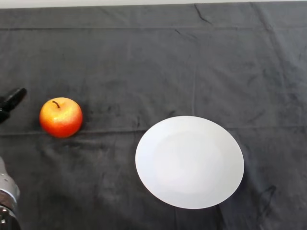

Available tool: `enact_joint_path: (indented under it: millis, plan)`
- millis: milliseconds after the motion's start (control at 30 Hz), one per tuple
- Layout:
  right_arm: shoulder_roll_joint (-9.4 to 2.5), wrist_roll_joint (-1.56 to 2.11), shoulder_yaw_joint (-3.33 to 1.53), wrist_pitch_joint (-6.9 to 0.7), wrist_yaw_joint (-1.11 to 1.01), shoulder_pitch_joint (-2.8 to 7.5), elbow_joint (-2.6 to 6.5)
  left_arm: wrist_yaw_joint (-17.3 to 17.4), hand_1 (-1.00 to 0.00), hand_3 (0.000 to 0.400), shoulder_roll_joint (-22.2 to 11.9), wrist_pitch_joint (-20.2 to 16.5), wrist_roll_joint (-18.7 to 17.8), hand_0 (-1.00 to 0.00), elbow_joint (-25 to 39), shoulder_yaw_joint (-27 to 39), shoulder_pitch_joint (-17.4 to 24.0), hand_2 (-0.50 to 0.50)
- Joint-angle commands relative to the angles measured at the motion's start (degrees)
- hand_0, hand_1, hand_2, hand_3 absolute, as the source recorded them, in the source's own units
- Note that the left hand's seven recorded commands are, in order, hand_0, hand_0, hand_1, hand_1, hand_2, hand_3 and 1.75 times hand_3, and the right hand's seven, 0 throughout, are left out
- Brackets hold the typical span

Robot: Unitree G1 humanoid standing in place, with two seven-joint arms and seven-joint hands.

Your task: Move the apple to the plate

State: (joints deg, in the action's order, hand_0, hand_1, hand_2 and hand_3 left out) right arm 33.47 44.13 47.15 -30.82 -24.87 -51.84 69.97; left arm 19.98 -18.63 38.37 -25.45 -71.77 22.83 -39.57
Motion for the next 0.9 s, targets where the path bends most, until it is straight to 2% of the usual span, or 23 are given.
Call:
enact_joint_path:
  millis: [33,233,433,667,900]
  plan:
    - [0.88,0.40,0.34,0.40,-0.13,1.87,0.57,2.1,0.00,0.000,0.1,-1.4,1.0,0.00,2.8,-1.7,1.0,0.00]
    - [0.87,0.40,0.34,0.40,-0.11,1.88,0.54,7.5,0.00,0.000,-0.2,-3.9,1.8,0.00,2.6,-3.3,1.7,0.00]
    - [0.86,0.41,0.33,0.39,-0.10,1.89,0.52,10.5,0.00,0.000,-0.5,-5.5,3.3,0.00,2.1,-5.1,2.6,0.00]
    - [0.85,0.42,0.33,0.39,-0.09,1.90,0.49,11.3,0.00,0.000,-1.3,-6.0,6.3,0.00,1.4,-7.6,3.9,0.00]
    - [0.83,0.42,0.33,0.39,-0.08,1.91,0.46,9.4,0.00,0.000,-2.0,-6.4,10.4,0.00,0.5,-10.7,5.3,0.00]
